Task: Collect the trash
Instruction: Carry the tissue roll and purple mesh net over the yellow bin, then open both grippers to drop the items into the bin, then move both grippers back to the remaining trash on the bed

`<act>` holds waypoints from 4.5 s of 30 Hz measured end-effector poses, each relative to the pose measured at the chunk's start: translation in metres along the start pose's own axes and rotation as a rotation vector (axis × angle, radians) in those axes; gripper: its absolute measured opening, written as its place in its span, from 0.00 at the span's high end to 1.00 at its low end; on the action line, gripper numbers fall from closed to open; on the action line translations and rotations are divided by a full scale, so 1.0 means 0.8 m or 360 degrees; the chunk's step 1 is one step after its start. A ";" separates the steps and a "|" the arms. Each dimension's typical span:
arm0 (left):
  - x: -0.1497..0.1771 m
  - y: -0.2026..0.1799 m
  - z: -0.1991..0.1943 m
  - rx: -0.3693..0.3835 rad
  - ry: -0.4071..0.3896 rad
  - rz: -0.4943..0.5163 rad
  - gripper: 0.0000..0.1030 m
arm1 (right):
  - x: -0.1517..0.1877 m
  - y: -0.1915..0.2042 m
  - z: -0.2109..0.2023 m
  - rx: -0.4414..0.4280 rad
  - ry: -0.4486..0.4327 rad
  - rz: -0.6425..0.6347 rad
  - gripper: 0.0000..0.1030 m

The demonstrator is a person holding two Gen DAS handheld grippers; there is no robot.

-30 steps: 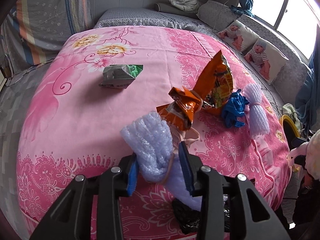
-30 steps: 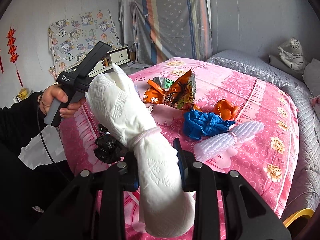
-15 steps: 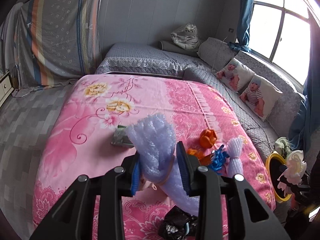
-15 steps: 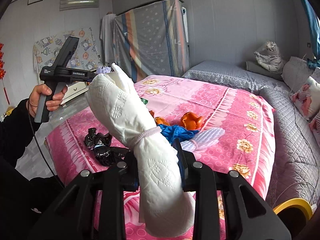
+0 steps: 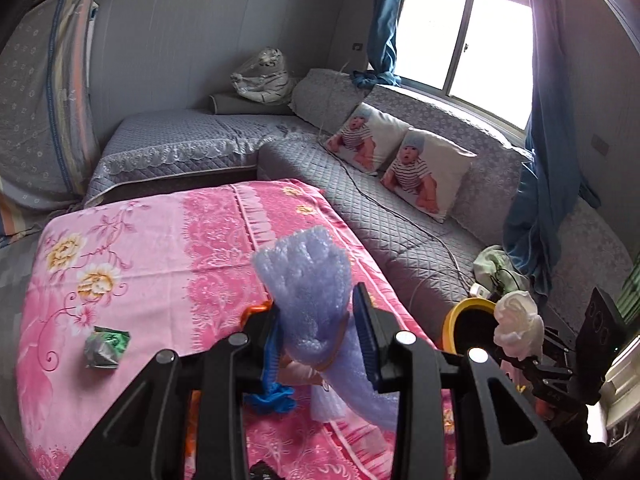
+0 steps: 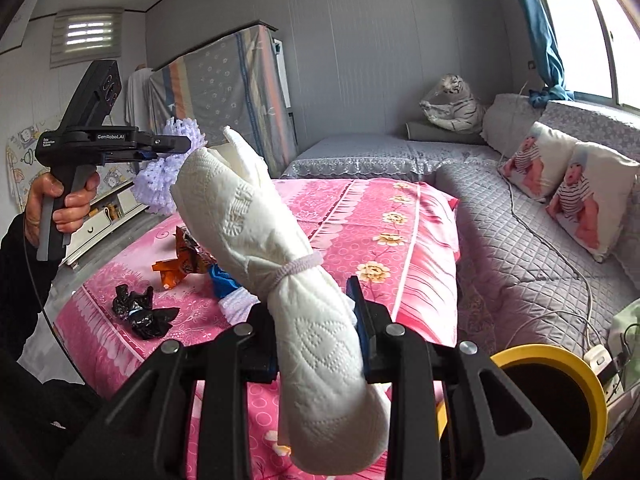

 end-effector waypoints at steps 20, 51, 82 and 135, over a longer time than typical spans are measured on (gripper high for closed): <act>0.007 -0.159 0.157 0.0497 0.0214 0.0129 0.71 | 0.039 -0.171 -0.078 0.0618 -0.0067 0.0410 0.75; 0.130 -0.310 0.341 0.0720 0.0626 0.0301 0.71 | 0.183 -0.296 -0.076 0.1164 0.0392 0.0761 0.74; 0.128 -0.290 0.342 0.0652 0.0544 0.0209 0.31 | 0.176 -0.317 -0.076 0.1201 0.0406 0.0899 0.46; 0.273 0.108 -0.101 -0.0297 -0.0029 -0.0200 0.23 | 0.049 0.124 0.136 0.0127 0.0409 -0.0026 0.35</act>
Point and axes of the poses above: each gripper's, at about its wrist camera, not at the fingertips, and z roughly the way its jaws point, y to its left, x to its underside, the point moved 6 cm from there along z, roughly the way its jaws point, and after that the axes turned 11 degrees about x, right-handed, at the moved point
